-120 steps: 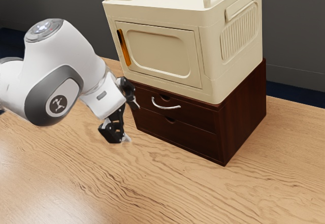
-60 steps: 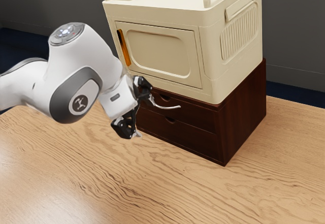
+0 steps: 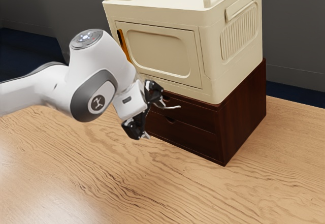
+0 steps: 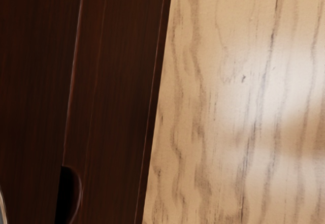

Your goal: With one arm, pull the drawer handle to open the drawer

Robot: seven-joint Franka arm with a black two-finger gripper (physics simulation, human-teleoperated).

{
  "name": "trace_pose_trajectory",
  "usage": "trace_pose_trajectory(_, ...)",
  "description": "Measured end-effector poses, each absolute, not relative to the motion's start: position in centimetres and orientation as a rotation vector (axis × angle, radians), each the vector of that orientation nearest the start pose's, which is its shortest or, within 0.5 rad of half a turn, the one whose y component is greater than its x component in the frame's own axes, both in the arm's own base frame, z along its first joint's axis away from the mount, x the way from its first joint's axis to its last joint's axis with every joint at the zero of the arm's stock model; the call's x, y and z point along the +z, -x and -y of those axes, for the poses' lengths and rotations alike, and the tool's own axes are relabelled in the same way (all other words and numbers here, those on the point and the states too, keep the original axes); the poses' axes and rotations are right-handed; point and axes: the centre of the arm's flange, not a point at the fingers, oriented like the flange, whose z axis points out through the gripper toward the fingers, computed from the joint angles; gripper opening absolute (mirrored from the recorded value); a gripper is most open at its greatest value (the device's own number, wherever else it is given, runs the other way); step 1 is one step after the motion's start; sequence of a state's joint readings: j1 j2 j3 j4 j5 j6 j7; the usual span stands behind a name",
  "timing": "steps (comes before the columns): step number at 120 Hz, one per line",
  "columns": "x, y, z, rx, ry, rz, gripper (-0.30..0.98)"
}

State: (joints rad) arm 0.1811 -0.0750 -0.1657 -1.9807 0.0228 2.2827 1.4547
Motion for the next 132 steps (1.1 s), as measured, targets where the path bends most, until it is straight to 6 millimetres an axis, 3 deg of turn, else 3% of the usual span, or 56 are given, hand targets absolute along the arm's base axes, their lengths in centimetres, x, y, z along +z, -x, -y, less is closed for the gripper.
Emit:
trace_pose_trajectory(8, 54.1, -57.1, -0.8, -0.381, 2.116, -1.885, 0.69)
trace_pose_trajectory(26, 54.9, -57.4, -0.7, -0.408, 2.097, -1.884, 0.68)
trace_pose_trajectory(64, 53.7, -57.6, -0.5, -0.399, 2.095, -1.910, 0.69)
trace_pose_trajectory(100, 53.3, -57.4, -2.4, -0.382, 2.126, -1.881, 0.69)
trace_pose_trajectory(132, 54.0, -57.1, -2.4, -0.399, 2.134, -1.858, 0.40)
